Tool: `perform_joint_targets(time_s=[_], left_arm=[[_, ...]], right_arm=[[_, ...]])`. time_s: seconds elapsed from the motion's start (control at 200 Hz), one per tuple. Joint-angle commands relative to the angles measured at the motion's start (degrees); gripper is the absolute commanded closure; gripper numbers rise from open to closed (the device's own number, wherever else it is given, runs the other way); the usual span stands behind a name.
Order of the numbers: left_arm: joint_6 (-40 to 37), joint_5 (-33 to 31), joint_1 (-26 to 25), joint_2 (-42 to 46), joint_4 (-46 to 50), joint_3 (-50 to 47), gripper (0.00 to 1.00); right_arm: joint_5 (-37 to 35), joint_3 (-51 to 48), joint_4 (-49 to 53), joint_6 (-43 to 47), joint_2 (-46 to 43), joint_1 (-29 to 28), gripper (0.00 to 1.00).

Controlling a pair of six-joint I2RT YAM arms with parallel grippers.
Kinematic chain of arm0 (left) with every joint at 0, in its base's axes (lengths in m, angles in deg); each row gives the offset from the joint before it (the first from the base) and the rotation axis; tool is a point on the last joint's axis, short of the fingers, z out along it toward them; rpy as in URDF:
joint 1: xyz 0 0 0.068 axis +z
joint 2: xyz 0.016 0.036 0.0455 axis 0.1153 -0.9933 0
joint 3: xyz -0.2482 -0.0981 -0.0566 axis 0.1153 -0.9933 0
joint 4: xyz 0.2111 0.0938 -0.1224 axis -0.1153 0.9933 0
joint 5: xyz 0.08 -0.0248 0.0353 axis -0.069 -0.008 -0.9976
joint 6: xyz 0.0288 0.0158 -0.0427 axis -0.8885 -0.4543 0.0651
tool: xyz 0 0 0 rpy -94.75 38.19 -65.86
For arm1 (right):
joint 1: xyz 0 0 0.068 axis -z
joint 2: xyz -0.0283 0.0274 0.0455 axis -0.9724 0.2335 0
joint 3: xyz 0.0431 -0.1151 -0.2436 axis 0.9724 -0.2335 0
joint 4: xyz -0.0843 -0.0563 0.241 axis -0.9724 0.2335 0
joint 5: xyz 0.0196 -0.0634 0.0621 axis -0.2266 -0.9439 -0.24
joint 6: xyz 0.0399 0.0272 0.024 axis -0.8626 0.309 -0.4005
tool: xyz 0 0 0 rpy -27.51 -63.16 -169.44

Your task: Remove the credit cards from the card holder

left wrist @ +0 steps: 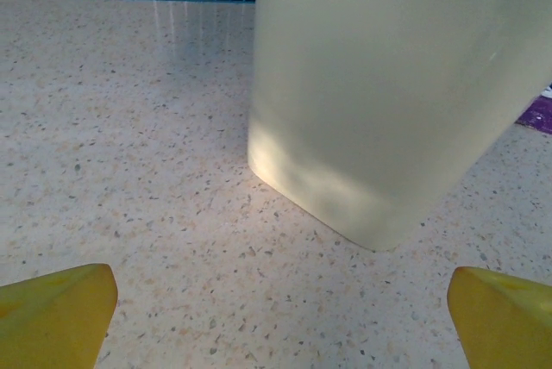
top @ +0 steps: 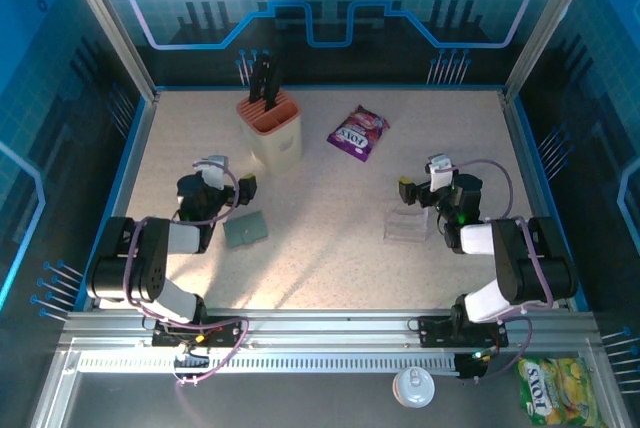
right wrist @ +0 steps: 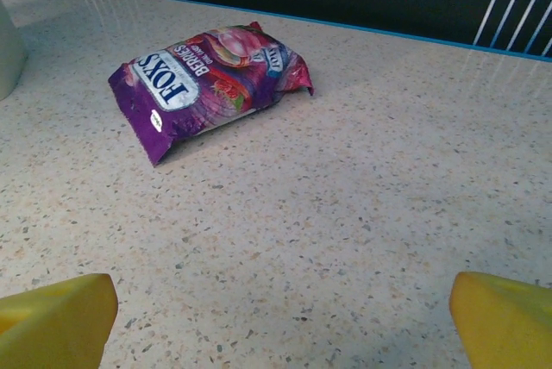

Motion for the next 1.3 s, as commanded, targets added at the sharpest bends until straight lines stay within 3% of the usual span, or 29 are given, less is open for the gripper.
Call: perform_joint_targets(time_s=[0.0,0.31,0.61,0.92,1.131,1.296], left_arm=[[1.1,-4.5,-0.2,6.2,8.8,3.8,0.01],[7.8,-12.0,-0.2,17.6,21.2,7.6,0.01],[19.8,-17.8,-0.2,26.1,43.3,16.5,0.01],[29.3,-14.3,-0.2,28.6,70.6,28.7,0.01],[24.9,-5.7,-0.1,27.4,80.8,34.3,0.01],[19.1,-3.9,-0.1,25.9,86.6,38.5,0.01]], right_arm=[[-3.2,0.7,2.6,-0.3,-4.1,-1.0,0.00],[-9.1,6.5,21.3,-3.7,-12.7,-2.2,0.00],[-15.4,20.2,57.2,-17.1,-16.8,-2.2,0.00],[-13.1,28.4,81.6,-18.1,-15.5,-2.9,0.08],[-12.2,29.6,88.4,-19.3,-12.5,-3.0,0.25],[-10.6,29.6,89.2,-19.7,-11.1,-3.2,0.35]])
